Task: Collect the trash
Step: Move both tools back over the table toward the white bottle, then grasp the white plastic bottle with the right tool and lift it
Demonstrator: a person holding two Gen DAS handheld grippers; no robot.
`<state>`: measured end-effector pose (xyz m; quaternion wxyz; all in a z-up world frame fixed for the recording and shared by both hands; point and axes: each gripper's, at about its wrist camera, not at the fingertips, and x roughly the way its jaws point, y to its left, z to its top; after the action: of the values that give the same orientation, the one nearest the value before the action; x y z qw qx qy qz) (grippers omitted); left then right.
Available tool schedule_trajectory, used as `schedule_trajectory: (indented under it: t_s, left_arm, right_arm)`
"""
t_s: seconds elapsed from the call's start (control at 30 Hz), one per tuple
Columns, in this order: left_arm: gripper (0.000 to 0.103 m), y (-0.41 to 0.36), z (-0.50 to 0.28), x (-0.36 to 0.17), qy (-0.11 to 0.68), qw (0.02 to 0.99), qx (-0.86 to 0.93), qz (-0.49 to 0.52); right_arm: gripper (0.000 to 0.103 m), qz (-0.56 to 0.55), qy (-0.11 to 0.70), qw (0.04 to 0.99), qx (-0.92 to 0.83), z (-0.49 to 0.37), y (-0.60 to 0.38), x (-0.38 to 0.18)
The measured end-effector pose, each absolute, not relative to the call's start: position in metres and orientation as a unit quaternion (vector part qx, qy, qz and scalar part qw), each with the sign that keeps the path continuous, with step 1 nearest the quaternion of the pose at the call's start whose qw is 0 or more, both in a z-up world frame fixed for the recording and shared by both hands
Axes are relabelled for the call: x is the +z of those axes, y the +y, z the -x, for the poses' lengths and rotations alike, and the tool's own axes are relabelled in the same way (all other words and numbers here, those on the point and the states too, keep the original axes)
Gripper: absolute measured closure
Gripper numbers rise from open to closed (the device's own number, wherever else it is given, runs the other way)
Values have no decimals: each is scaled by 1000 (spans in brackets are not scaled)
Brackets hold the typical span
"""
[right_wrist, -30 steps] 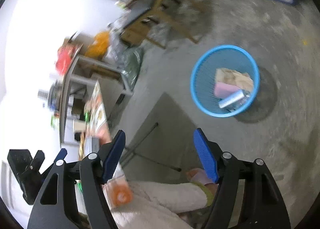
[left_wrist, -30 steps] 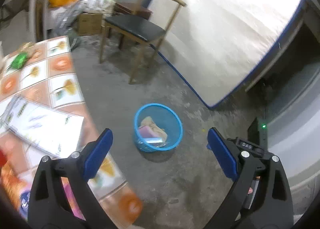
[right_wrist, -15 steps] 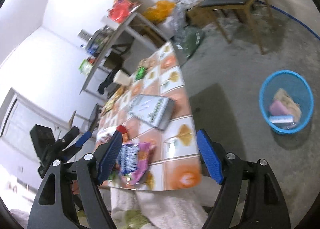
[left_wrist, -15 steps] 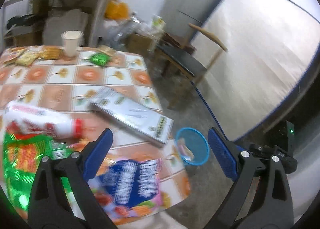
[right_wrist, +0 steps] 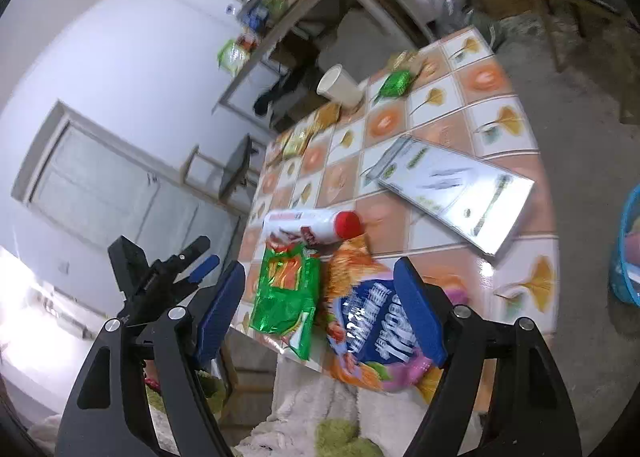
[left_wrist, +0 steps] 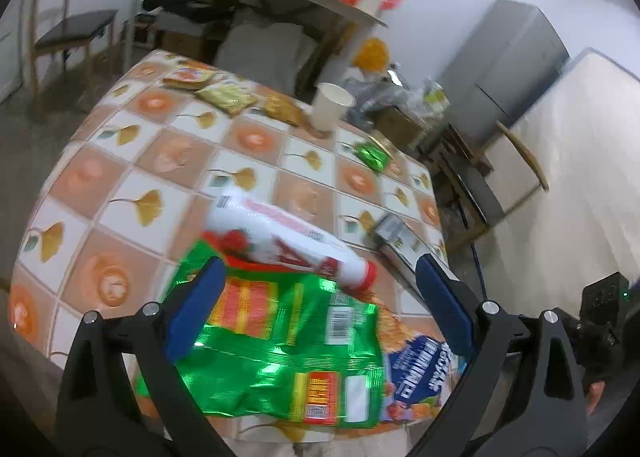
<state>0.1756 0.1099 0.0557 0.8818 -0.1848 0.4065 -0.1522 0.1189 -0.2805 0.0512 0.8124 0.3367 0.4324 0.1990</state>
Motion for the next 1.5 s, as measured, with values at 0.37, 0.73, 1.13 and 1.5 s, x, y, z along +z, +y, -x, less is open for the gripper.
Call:
schedule_trajectory:
  t_s: [0.37,0.73,1.13,1.5]
  left_arm:
    - [11,185,-182,27,418,883,-84,196]
    - [11,213,-211,11,432,878,-78,192]
    - [11,214,-221,-10,457,871,-82,163]
    - [11,216,-226,-13,456,867,-104,173]
  right_arm:
    - [28,-87,506,836,194,-210,-145,62]
    - [28,15,533,823,195,-246,-83,39]
    - [28,151,556,788,219,-287,-20,9]
    - [28,155,584,768,211,-320,-19,-20]
